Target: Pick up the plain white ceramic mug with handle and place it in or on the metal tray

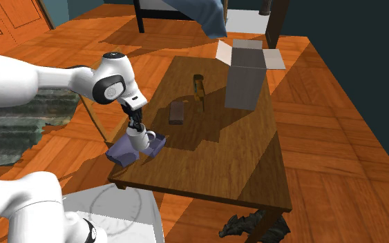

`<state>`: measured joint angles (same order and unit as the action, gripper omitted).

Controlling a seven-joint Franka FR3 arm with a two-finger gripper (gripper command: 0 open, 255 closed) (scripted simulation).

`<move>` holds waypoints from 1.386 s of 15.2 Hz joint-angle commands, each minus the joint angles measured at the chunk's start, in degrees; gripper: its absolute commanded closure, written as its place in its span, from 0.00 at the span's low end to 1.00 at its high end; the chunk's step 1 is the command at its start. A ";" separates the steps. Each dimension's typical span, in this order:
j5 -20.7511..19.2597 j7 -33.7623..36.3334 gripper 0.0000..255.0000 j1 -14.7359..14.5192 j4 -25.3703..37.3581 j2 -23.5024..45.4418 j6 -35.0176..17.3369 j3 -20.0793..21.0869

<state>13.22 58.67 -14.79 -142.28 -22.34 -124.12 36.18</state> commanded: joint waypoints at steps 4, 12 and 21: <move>-0.03 0.04 1.00 0.03 -0.12 0.13 -0.27 0.07; -0.03 0.03 0.00 0.03 -0.12 0.13 -0.27 0.07; 0.28 -0.70 0.00 -0.48 4.66 -3.41 7.89 -2.04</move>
<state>13.50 57.98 -15.27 -137.63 -25.72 -116.27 34.16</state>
